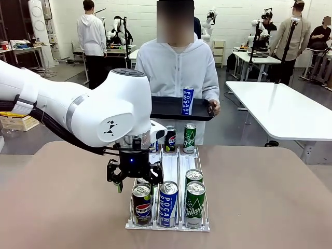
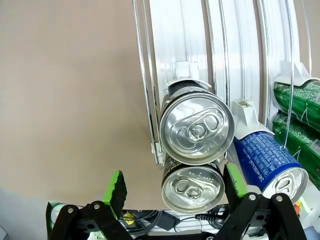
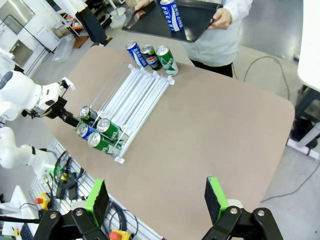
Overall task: Retrieve and hand over the desired beverage to the person.
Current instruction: Pick up another can of the same type that the person held from the Automatic Can Dispenser.
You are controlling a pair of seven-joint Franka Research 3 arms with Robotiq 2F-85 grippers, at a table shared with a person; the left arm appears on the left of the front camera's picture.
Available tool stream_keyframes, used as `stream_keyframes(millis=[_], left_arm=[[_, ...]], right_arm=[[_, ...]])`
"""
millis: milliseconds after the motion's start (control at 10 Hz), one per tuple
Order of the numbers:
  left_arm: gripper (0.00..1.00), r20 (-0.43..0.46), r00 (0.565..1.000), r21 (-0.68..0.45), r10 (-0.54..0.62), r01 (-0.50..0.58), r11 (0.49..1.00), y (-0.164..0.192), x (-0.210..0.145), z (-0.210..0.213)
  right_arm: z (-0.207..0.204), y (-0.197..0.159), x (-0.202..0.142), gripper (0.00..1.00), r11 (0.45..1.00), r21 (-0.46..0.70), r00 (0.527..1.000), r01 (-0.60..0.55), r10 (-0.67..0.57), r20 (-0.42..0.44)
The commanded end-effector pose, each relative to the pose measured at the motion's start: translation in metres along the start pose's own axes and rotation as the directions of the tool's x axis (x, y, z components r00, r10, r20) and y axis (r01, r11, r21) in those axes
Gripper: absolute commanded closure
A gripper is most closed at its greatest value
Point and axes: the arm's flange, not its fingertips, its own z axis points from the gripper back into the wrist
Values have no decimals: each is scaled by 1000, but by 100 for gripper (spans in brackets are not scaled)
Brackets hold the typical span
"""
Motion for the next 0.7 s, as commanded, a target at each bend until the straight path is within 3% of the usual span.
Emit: stream_keyframes(millis=[0,600], left_arm=[[0,24,999,12,26,-26,1000,-3,4,-3],[0,-42,999,-41,4,-6,999,-2,3,-4]], right_arm=[[-1,-1,0,0,1000,19,1000,-5,4,15],[-1,-1,0,0,1000,19,1000,-5,4,15]])
